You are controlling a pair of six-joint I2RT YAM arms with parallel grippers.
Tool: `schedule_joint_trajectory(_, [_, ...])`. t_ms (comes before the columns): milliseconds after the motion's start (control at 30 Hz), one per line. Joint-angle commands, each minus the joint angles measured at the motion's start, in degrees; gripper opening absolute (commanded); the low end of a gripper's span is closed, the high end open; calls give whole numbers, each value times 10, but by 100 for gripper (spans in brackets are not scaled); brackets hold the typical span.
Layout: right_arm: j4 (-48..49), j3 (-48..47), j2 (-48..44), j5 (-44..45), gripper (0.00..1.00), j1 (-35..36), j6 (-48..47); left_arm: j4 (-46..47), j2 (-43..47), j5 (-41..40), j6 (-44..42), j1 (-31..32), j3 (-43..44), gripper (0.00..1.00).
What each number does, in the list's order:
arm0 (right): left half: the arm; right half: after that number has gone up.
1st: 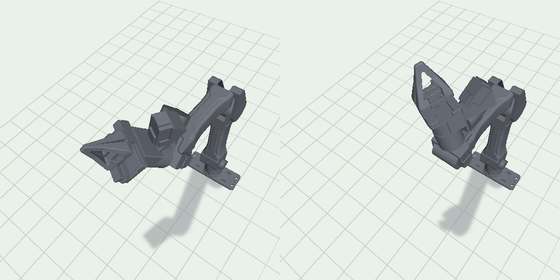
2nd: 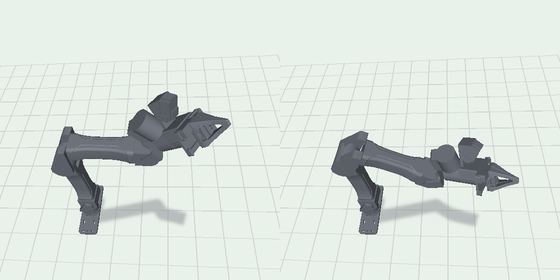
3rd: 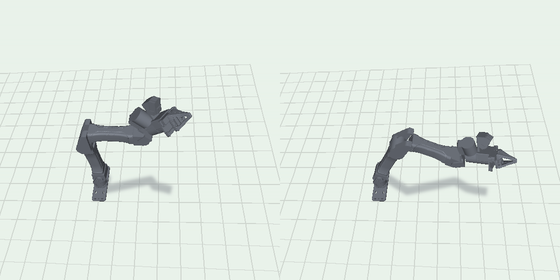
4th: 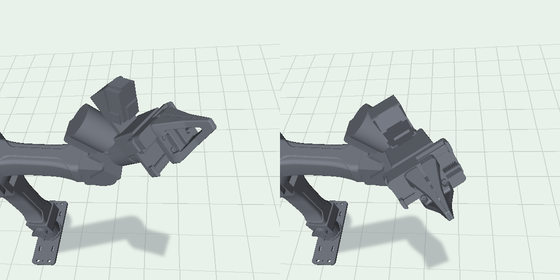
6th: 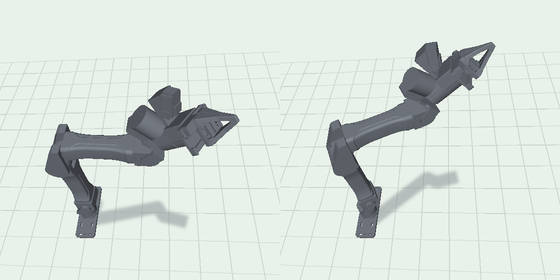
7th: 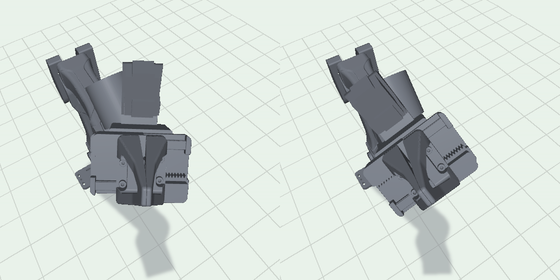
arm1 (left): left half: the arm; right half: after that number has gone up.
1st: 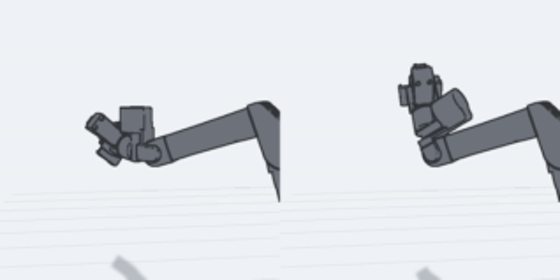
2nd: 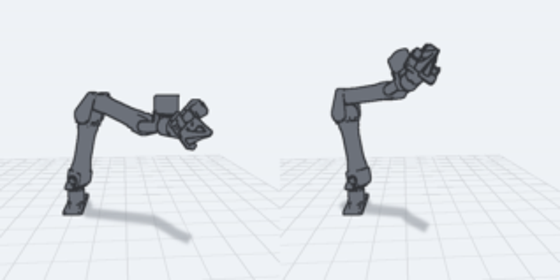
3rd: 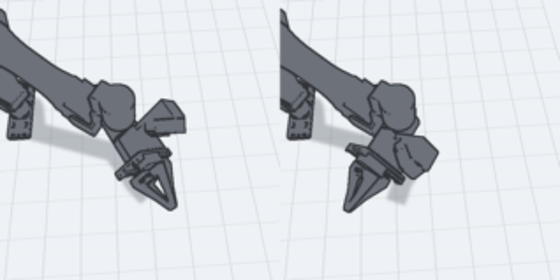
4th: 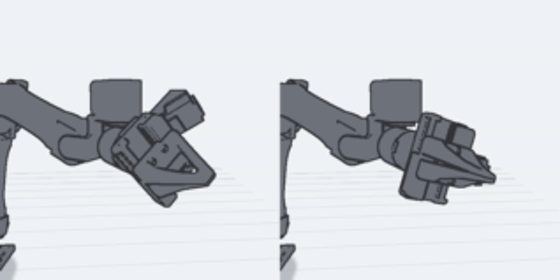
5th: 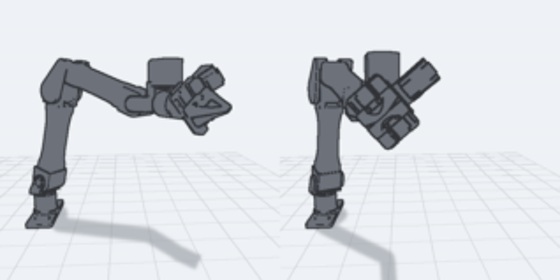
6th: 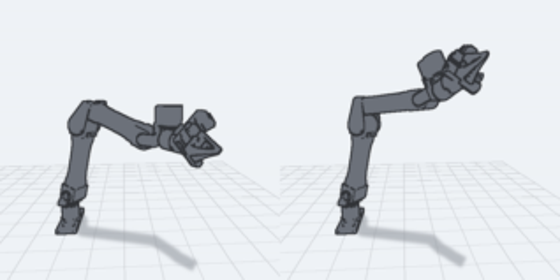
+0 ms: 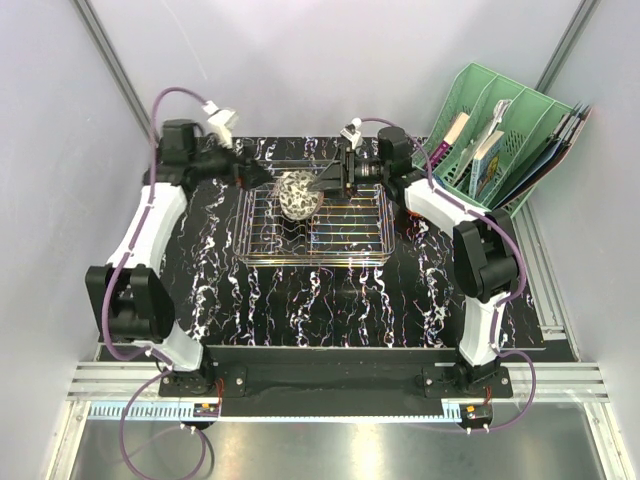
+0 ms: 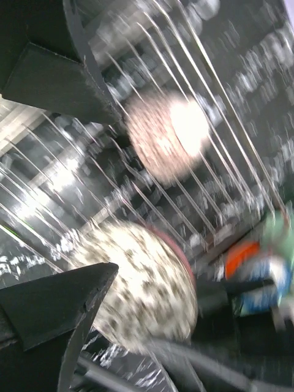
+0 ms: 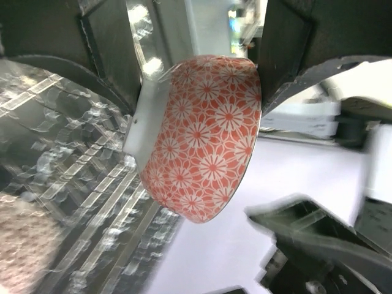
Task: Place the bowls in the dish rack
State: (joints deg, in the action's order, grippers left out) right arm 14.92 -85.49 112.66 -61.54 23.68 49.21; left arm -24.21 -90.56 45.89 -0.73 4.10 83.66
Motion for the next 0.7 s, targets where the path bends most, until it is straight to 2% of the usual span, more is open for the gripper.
schedule_joint_trajectory(0, [-262, -104, -61, 81, 0, 2, -244, 17, 51, -16, -1, -97, -44, 99])
schedule_joint_trajectory(67, [-362, -151, -71, 131, 0, 3, -339, 4, 65, -26, -17, -140, -67, 99])
schedule_joint_trajectory(133, [-417, -179, -77, 167, 0, 5, -398, -4, 78, -19, -22, -169, -93, 99])
schedule_joint_trajectory(167, [-465, -209, -77, 218, 0, 5, -450, -8, 80, -19, -25, -197, -101, 99])
schedule_joint_trajectory(233, [-506, -236, -79, 252, 0, 9, -505, -17, 91, -8, -34, -220, -126, 99])
schedule_joint_trajectory(267, [-536, -254, -81, 301, 0, 13, -551, -21, 94, -6, -37, -239, -134, 99])
schedule_joint_trajectory(467, [-582, -238, -109, 445, 0, 66, -727, -33, 114, 27, -61, -287, -187, 99])
schedule_joint_trajectory(667, [-568, -178, -147, 527, 0, 147, -843, -51, 125, 34, -75, -300, -201, 99])
